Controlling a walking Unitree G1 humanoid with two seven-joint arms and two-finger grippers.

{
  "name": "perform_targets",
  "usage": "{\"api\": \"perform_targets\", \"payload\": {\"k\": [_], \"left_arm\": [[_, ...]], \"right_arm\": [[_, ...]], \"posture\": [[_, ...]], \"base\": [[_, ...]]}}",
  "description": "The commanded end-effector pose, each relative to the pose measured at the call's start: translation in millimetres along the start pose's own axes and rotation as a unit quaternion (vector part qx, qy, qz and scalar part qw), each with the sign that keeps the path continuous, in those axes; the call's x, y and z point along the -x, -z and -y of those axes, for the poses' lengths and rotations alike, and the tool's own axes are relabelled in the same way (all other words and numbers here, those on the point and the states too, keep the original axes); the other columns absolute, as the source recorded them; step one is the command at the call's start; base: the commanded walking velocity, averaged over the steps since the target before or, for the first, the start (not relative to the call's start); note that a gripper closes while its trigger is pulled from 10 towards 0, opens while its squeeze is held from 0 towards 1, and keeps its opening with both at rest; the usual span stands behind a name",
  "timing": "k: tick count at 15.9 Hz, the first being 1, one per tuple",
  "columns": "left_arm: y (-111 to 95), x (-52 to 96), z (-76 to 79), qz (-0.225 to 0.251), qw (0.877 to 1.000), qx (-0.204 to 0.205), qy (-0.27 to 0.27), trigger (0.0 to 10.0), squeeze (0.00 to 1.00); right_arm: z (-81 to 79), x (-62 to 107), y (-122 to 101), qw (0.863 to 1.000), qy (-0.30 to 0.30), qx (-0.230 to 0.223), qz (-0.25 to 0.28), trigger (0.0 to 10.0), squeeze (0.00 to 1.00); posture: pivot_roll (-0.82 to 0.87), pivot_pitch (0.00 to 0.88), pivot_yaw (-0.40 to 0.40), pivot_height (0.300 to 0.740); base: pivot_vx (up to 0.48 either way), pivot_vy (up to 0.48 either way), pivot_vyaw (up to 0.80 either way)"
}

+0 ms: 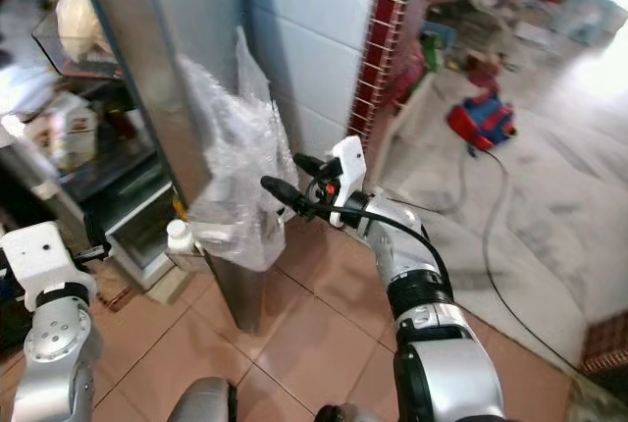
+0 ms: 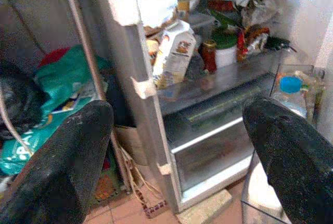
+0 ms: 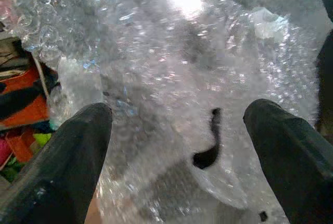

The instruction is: Restocking fridge

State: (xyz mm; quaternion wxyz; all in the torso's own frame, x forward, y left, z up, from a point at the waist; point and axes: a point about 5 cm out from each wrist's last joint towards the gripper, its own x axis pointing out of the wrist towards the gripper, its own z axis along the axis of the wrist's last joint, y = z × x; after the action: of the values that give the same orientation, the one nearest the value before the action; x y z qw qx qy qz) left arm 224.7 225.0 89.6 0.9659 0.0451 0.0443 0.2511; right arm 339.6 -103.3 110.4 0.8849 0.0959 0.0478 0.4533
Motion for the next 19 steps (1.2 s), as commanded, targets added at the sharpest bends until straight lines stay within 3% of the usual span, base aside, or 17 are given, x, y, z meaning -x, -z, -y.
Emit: {"api": "perform_targets", "payload": {"k": [1, 8, 10, 11, 12, 15, 17, 19], "left_arm": [[-6.2, 2.0, 0.3, 0.019, 1.000, -0.005, 0.002, 10.0, 0.00], [-10.1, 8.0, 0.7, 0.039, 0.999, -0.016, 0.008, 10.0, 0.00], [-9.7, 7.3, 14.3, 0.042, 0.997, -0.025, 0.066, 10.0, 0.00], [-8.9, 6.6, 29.3, 0.039, 0.990, -0.023, 0.133, 10.0, 0.00], [-6.8, 6.1, 47.5, 0.027, 0.976, -0.024, 0.214, 10.0, 0.00], [-5.1, -2.6, 57.9, 0.017, 0.959, -0.029, 0.280, 10.0, 0.00], [-5.3, -8.5, 64.2, 0.015, 0.946, -0.017, 0.322, 10.0, 0.00], [-5.4, -12.1, 67.5, 0.008, 0.943, -0.012, 0.333, 10.0, 0.00]], "right_arm": [[-1.3, 0.2, 0.5, 1.000, 0.005, 0.011, -0.006, 10.0, 0.00], [0.0, 5.5, 15.5, 0.998, 0.040, 0.030, -0.038, 10.0, 0.00], [5.7, 6.6, 14.9, 0.995, 0.083, 0.034, -0.032, 10.0, 0.00], [10.8, 8.5, 14.1, 0.991, 0.123, 0.040, -0.026, 10.0, 0.00], [16.2, 12.0, 11.2, 0.981, 0.180, 0.067, -0.013, 10.0, 0.00], [24.1, 24.9, 7.1, 0.950, 0.298, 0.093, 0.017, 10.0, 0.00], [26.7, 41.2, 6.7, 0.921, 0.373, 0.105, 0.035, 10.0, 0.00], [24.8, 50.9, 9.7, 0.908, 0.401, 0.119, 0.031, 10.0, 0.00]], "posture": [[0.14, 0.031, -0.030, 0.740], [0.15, 0.036, -0.027, 0.740], [0.15, 0.036, -0.027, 0.740], [0.15, 0.035, -0.026, 0.740], [0.14, 0.031, -0.026, 0.740], [0.11, 0.022, -0.017, 0.740], [0.09, 0.016, -0.009, 0.740], [0.07, 0.013, -0.001, 0.740]], "base": [[0.000, 0.000, 0.80], [0.000, 0.000, 0.80], [0.000, 0.000, 0.00], [0.000, 0.000, 0.00], [0.000, 0.000, 0.00], [0.000, 0.000, 0.00], [0.000, 0.000, 0.00], [0.000, 0.000, -0.27]]}}
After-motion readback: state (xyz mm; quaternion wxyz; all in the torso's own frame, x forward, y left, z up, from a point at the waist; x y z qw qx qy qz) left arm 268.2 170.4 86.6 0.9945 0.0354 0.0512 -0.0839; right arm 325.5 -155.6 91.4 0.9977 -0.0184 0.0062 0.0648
